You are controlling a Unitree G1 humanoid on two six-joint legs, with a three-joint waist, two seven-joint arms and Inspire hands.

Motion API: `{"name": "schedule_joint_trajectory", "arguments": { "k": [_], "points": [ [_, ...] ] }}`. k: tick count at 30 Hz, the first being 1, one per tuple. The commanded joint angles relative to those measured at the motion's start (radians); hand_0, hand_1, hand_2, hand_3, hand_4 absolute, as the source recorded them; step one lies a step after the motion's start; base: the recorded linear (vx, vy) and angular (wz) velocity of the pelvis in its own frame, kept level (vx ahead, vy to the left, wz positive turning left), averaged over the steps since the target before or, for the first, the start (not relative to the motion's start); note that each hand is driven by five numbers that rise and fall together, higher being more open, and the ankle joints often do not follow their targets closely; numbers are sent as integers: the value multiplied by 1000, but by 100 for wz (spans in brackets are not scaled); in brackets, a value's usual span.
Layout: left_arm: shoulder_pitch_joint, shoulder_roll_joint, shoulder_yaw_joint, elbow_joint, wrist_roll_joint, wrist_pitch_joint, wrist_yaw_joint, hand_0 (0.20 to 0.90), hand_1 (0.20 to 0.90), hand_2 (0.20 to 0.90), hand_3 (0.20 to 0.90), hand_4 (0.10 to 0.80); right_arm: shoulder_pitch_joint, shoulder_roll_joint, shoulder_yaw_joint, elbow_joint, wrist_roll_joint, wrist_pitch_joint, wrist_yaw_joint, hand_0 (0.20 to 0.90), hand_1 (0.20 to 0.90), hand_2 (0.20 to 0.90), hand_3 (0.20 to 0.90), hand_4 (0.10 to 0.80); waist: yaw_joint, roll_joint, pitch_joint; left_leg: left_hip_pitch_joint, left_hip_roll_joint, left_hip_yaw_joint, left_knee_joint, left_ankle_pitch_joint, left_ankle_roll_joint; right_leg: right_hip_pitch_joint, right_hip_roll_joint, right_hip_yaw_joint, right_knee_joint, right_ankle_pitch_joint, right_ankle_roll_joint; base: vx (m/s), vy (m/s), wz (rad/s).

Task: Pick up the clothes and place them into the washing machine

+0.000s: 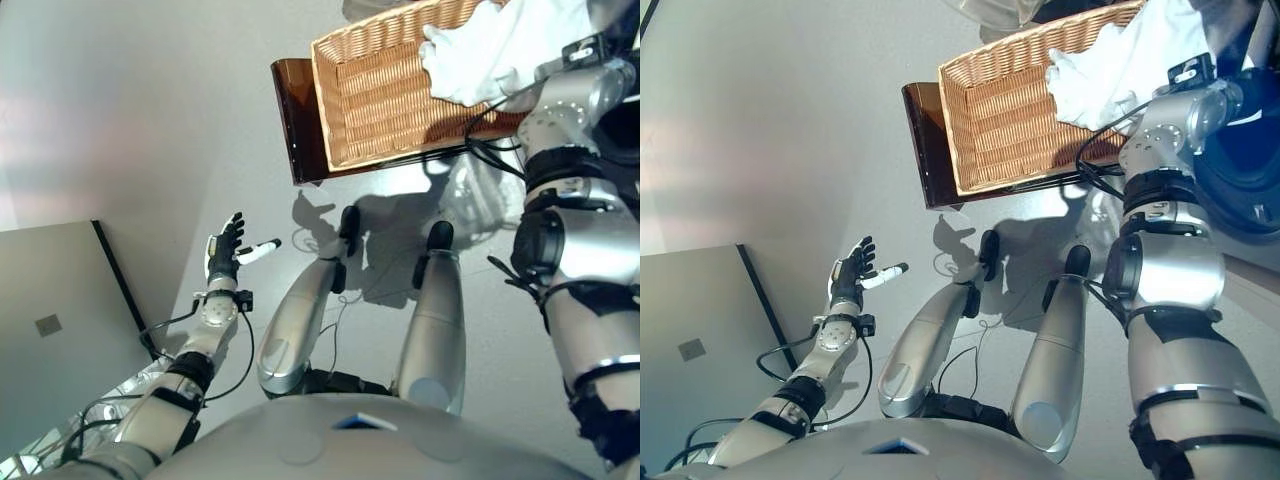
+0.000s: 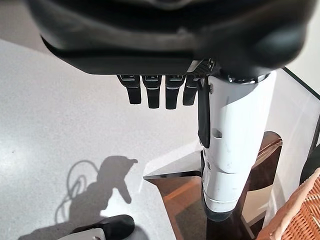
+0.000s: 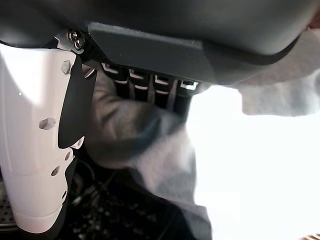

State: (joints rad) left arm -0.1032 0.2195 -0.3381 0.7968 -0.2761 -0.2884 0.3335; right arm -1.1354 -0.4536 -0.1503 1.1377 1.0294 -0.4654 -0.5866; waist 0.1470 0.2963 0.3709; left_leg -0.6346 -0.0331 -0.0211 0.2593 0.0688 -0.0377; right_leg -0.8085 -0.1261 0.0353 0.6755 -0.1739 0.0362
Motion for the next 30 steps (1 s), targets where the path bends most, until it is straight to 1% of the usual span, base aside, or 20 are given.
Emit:
{"name": "schedule_joint_trajectory", "arguments": {
  "k": [1,3,4,6,7,8,10,11,12,14,16,18,19,20,21,22,23,25,29,30],
  "points": [
    [-26,32,-9,60,-29,-22,33,900,900,900,900,800,-13,0,51,-44,-23,-62,29,900,900,900,900,800,-7,-6,-71,-14,-32,30,79,-106,-30,99,19,-8,-177,66,32,0,0,0],
    [-30,29,-10,68,-26,-19,36,900,900,900,900,800,10,42,53,-62,-18,-65,35,900,900,900,900,800,-11,-14,-68,-12,-29,33,78,-104,-29,104,20,-8,-185,71,32,0,0,0],
    [-36,27,-6,70,-26,-17,36,900,900,900,900,800,45,89,67,-96,-20,-68,45,900,900,900,900,800,-16,-23,-63,-9,-26,33,76,-102,-28,109,23,-7,-193,78,32,0,0,0],
    [-39,24,-4,75,-27,-14,38,900,900,900,900,800,65,112,73,-119,-27,-72,44,900,900,900,900,800,-19,-28,-60,-6,-25,33,73,-101,-28,112,25,-6,-198,81,32,-2,-5,-2],
    [-43,22,-1,76,-26,-9,41,900,900,900,900,800,107,158,92,-182,-33,-81,49,900,900,900,900,800,-28,-41,-54,-1,-23,34,68,-97,-27,121,28,-7,-212,89,32,-3,-10,-5],
    [-42,23,0,76,-26,-9,41,900,900,900,900,800,110,160,92,-185,-35,-81,46,900,900,900,900,800,-29,-41,-54,0,-23,34,67,-97,-27,123,28,-7,-213,89,32,0,0,0],
    [-42,22,5,78,-29,-7,43,900,900,900,900,800,154,207,113,-243,-36,-96,55,900,900,900,900,800,-39,-55,-50,7,-20,34,56,-91,-27,131,30,-7,-226,99,31,0,0,0],
    [-45,19,11,85,-31,-3,45,900,900,900,900,800,214,259,132,-322,-34,-115,61,900,900,900,900,800,-52,-71,-42,17,-15,36,43,-87,-27,144,32,-8,-243,107,32,0,0,0],
    [-43,19,12,85,-31,-3,45,900,900,900,900,800,217,261,133,-326,-36,-115,58,900,900,900,900,800,-53,-71,-42,19,-15,36,42,-86,-27,146,32,-8,-244,108,32,-2,-8,-4],
    [-42,15,19,89,-30,9,51,900,900,900,900,800,293,327,177,-426,-41,-129,73,900,900,900,900,800,-67,-94,-36,25,-10,37,38,-82,-25,156,34,-9,-261,122,31,6,-3,-6],
    [-40,13,24,96,-30,11,52,900,900,900,900,800,323,346,188,-448,-41,-131,77,900,900,900,900,800,-71,-99,-36,29,-9,36,37,-82,-24,162,34,-8,-268,125,32,12,0,-7],
    [-34,11,32,100,-30,16,56,900,900,900,900,800,390,384,224,-508,-35,-137,95,900,900,900,900,800,-78,-118,-35,38,-7,35,34,-81,-23,177,36,-8,-281,133,31,20,-5,-4],
    [-33,11,32,100,-30,16,56,900,900,900,900,800,392,385,225,-510,-36,-137,94,900,900,900,900,800,-78,-118,-35,39,-7,35,34,-81,-23,178,36,-8,-281,134,31,0,0,0],
    [-31,10,42,106,-26,22,59,900,900,900,900,800,431,405,254,-548,-40,-133,108,900,900,900,900,800,-82,-133,-33,44,-5,34,31,-79,-22,186,37,-9,-289,139,31,0,0,0],
    [-31,10,43,106,-26,22,59,900,900,900,900,800,432,405,255,-550,-41,-133,107,900,900,900,900,800,-83,-133,-33,45,-5,34,31,-79,-22,187,37,-9,-289,139,31,5,2,-5],
    [-32,10,49,109,-24,27,64,900,900,900,900,800,479,417,283,-589,-35,-131,122,900,900,900,900,800,-86,-146,-30,48,-5,31,32,-78,-21,196,36,-8,-298,144,31,2,5,-6],
    [-32,10,49,109,-24,27,64,900,900,900,900,800,480,418,283,-590,-36,-131,121,900,900,900,900,800,-87,-145,-30,49,-5,31,31,-78,-21,196,36,-8,-298,144,31,4,6,-4],
    [-30,12,62,114,-21,31,69,900,900,900,900,800,531,430,316,-636,-26,-129,141,900,900,900,900,800,-92,-163,-26,57,-3,31,24,-75,-21,208,36,-9,-314,153,32,0,2,2],
    [-24,15,76,114,-14,37,74,900,900,900,900,800,596,423,367,-683,-50,-106,153,900,900,900,900,800,-97,-179,-22,62,-2,31,22,-72,-20,218,36,-11,-325,161,34,0,0,0],
    [-25,19,88,121,-9,41,76,900,900,900,900,800,617,402,391,-702,-89,-82,152,900,900,900,900,800,-99,-188,-20,63,0,30,22,-70,-20,221,36,-11,-330,164,35,0,0,0]
  ]
}}
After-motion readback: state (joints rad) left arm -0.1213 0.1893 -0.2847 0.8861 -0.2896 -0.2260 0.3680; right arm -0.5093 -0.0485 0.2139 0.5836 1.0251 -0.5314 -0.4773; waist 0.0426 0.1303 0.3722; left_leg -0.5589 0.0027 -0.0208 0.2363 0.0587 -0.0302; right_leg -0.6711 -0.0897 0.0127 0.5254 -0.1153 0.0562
